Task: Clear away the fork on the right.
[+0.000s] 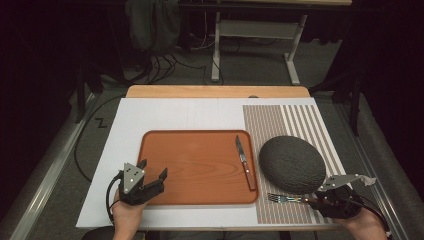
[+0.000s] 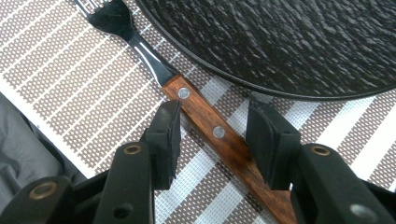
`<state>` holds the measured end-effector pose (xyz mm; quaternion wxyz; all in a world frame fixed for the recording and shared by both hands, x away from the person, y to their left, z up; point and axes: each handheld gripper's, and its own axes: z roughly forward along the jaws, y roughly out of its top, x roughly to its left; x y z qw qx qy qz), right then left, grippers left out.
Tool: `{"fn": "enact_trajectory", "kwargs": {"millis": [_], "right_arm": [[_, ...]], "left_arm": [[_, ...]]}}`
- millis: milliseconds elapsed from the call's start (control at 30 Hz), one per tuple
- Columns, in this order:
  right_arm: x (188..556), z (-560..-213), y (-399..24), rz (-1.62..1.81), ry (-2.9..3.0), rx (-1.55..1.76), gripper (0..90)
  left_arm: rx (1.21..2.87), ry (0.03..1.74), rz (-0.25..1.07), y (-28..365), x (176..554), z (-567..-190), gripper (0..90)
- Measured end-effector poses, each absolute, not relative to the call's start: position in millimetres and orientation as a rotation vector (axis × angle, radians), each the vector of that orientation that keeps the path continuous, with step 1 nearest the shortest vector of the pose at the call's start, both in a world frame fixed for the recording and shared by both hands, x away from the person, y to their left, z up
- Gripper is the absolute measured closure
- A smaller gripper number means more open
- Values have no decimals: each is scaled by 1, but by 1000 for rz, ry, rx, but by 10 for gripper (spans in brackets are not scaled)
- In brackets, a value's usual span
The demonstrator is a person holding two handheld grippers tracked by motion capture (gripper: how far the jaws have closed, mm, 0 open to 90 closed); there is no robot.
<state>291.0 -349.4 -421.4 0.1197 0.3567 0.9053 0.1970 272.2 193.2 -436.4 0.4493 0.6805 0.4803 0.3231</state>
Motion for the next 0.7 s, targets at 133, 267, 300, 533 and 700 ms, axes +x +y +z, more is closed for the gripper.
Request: {"fn": "enact_trajectory", "kwargs": {"millis": [133, 267, 300, 533, 700], "right_arm": [[290, -422, -347, 570, 2668, 1023, 573], [289, -423, -346, 569, 2681, 994, 593], [289, -423, -345, 568, 2684, 989, 599], [286, -423, -344, 584, 2725, 947, 658], [286, -423, -343, 581, 2728, 917, 671]], "left_arm": [[1683, 1188, 799, 193, 272, -436, 265], [1683, 1188, 799, 193, 272, -436, 265], [1683, 1188, 799, 193, 272, -436, 265], [1684, 1188, 799, 193, 272, -437, 265], [1685, 1187, 799, 193, 273, -437, 265]]}}
